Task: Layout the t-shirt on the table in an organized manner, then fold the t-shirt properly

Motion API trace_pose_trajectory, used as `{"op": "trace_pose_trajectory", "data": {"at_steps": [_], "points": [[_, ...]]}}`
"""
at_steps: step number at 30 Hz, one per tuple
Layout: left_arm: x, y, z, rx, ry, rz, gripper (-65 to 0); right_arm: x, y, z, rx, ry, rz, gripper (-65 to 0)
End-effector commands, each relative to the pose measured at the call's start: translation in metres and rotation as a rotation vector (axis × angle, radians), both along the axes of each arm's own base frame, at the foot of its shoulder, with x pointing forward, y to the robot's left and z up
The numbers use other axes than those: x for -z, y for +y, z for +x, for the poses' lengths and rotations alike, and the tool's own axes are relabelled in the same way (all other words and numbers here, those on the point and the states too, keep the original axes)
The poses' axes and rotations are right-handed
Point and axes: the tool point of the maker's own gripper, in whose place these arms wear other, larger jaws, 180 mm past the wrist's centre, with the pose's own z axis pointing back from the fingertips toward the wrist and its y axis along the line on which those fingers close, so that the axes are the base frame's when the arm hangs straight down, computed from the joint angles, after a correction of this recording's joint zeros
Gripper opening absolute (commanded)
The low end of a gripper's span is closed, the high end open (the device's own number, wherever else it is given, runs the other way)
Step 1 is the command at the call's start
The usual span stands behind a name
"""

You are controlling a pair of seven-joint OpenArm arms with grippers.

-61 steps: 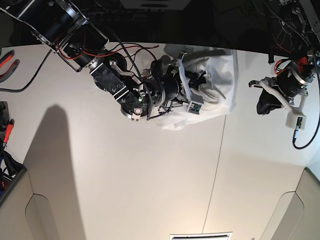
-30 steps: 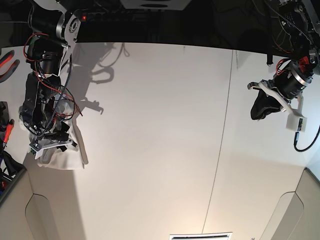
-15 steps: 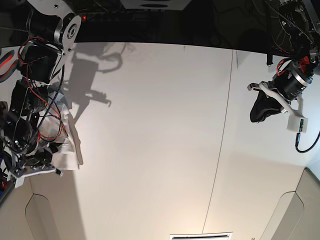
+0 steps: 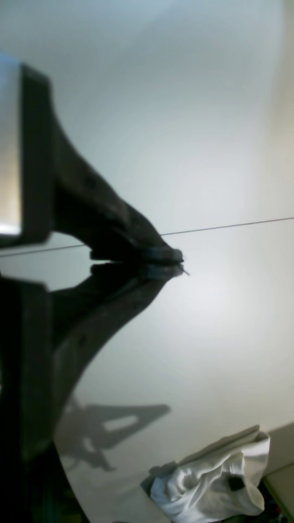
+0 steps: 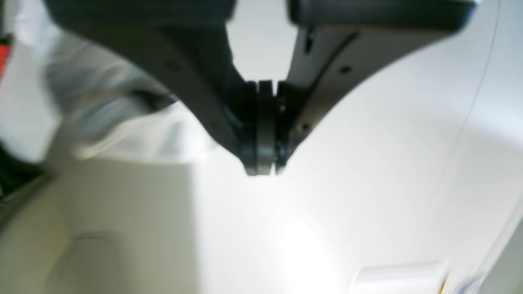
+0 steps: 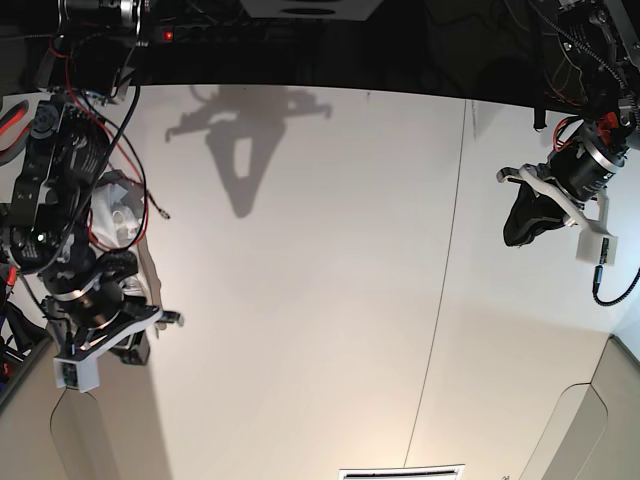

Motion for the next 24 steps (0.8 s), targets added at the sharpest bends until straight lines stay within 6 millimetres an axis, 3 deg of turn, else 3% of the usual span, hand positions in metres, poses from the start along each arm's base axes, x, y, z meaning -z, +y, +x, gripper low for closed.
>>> {"op": "trace_pose_trajectory", "data": {"at_steps": [1,3,6,14,17,24], "points": [[-0.013,0.000,0.004,0.009,-0.052,0.005,-65.0,-0.018,0.010,-0.001,-0.046,-0.065,-0.008,-65.0],[-0.012,0.000,0.004,0.009,-0.050,0.005,-65.0,-0.014,0.026,-0.019,-0.112,-0.061,-0.033,-65.0],[-0.012,0.000,0.004,0.009,-0.050,0.004,-65.0,-0.010,0.034,-0.041,-0.162,-0.049,-0.070,-65.0],[0.000,0.005,-0.006,0.004,-0.001,0.046,-65.0,0.018,-0.004,-0.085,-0.156,0.070,-0.285,-65.0],[0.016,0.015,-0.029,0.016,0.078,0.091,-65.0,0.042,-0.015,-0.110,-0.175,0.179,-0.325,-65.0],[0.052,0.047,-0.104,0.071,0.322,0.241,-65.0,0.089,-0.044,-0.183,-0.245,0.406,-0.425,-65.0]]}}
